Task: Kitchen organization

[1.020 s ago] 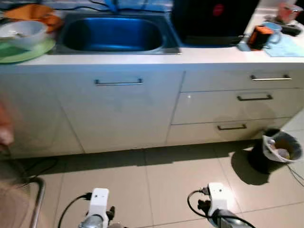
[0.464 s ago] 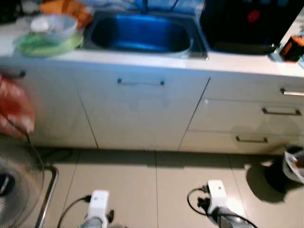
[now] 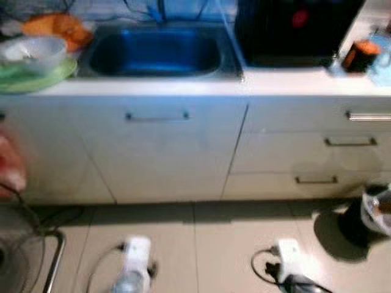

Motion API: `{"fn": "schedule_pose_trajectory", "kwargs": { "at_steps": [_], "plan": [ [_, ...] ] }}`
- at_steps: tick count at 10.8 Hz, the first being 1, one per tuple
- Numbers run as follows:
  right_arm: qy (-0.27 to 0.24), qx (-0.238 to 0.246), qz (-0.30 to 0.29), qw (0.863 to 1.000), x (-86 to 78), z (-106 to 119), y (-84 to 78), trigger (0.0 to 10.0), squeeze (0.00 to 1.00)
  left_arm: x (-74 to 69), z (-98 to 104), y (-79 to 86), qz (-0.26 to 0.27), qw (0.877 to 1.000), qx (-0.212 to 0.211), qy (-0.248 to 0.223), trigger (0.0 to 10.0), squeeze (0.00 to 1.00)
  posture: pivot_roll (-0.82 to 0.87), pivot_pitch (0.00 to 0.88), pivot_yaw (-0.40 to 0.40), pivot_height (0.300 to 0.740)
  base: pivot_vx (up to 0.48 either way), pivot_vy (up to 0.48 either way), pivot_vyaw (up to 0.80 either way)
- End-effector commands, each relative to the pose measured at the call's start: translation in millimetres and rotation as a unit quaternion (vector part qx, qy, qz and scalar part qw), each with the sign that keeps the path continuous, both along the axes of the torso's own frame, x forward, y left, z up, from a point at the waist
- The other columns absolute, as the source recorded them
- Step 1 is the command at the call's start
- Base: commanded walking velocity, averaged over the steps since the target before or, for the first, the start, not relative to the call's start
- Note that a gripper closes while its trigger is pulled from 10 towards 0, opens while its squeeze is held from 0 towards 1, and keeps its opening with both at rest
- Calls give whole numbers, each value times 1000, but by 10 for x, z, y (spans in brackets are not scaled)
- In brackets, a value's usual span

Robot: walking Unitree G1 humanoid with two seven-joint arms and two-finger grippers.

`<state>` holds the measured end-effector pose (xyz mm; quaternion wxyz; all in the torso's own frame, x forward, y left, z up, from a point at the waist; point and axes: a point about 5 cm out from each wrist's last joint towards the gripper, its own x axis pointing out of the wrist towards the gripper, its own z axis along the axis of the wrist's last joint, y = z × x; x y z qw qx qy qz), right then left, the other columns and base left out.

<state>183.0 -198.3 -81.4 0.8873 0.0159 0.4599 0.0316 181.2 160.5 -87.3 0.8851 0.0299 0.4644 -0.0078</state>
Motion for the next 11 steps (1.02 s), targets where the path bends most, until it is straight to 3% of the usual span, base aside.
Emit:
{"fn": "schedule_pose_trajectory", "kwargs": {
  "at_steps": [1, 11],
  "plan": [
    [-4, 11, 7, 1000, 51, 11, 95, 10000, 0, -59, -21, 125, 8, 1000, 16, 12, 10000, 0, 37, 82, -45, 740, 270, 0, 0],
    [-3, 10, 9, 1000, 52, 12, 90, 10000, 0, -72, -27, 126, 9, 1000, 16, 14, 10000, 0, 41, 81, -48, 740, 269, 0, 0]
  ]
}}
